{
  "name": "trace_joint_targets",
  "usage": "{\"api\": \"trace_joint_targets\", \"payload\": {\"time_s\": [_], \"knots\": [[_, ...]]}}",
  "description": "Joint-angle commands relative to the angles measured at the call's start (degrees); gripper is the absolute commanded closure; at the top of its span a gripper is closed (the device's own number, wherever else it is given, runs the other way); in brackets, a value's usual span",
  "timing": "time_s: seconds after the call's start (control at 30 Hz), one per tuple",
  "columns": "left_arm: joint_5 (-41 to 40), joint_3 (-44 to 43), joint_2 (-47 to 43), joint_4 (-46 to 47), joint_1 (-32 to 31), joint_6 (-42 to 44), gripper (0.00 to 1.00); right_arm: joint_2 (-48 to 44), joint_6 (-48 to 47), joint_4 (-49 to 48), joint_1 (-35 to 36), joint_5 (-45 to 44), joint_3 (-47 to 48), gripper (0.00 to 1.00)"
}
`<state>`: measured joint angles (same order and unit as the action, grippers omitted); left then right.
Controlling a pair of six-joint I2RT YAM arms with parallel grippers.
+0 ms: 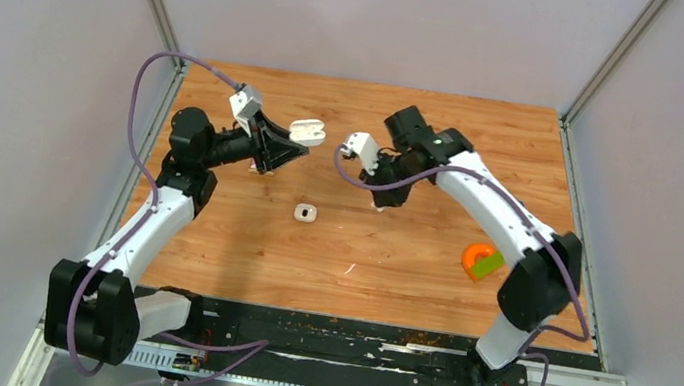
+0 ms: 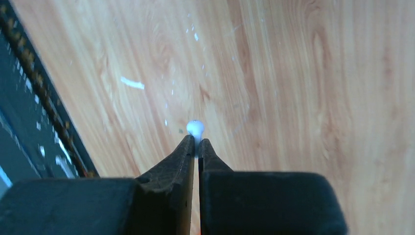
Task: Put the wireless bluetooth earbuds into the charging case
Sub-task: Pick up the earbud from the center of the board, then place the earbud in the charging case.
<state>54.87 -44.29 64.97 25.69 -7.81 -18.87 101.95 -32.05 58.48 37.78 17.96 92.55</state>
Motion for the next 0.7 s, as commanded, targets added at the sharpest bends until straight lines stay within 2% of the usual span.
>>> {"api": "trace_joint_targets", "payload": {"time_s": [0.0,0.1,0.2,0.3,0.5,0.67], "knots": [[5.2,-4.0,1.9,3.2,-1.4,2.9,1.00,-11.0,-25.2,16.0,-2.2,9.2,3.2,1.00],[5.9,-4.3,3.3,4.4,-3.5,4.2,1.00,-14.8,-34.5,24.8,-2.2,11.3,8.4,1.00],[6.5,-4.0,4.3,6.2,-5.8,4.7,1.00,-16.3,-35.9,27.6,-1.5,11.3,14.2,1.00],[7.3,-3.6,4.6,6.7,-8.0,5.7,1.00,-14.9,-33.1,27.7,0.2,11.3,21.9,1.00],[9.7,-2.5,4.6,4.1,-10.5,10.8,1.00,-5.2,-23.1,27.2,3.0,16.5,40.3,1.00],[11.4,-4.1,4.7,-8.2,-11.8,24.1,1.00,-1.4,-22.7,27.6,8.7,10.9,41.7,1.00]]}}
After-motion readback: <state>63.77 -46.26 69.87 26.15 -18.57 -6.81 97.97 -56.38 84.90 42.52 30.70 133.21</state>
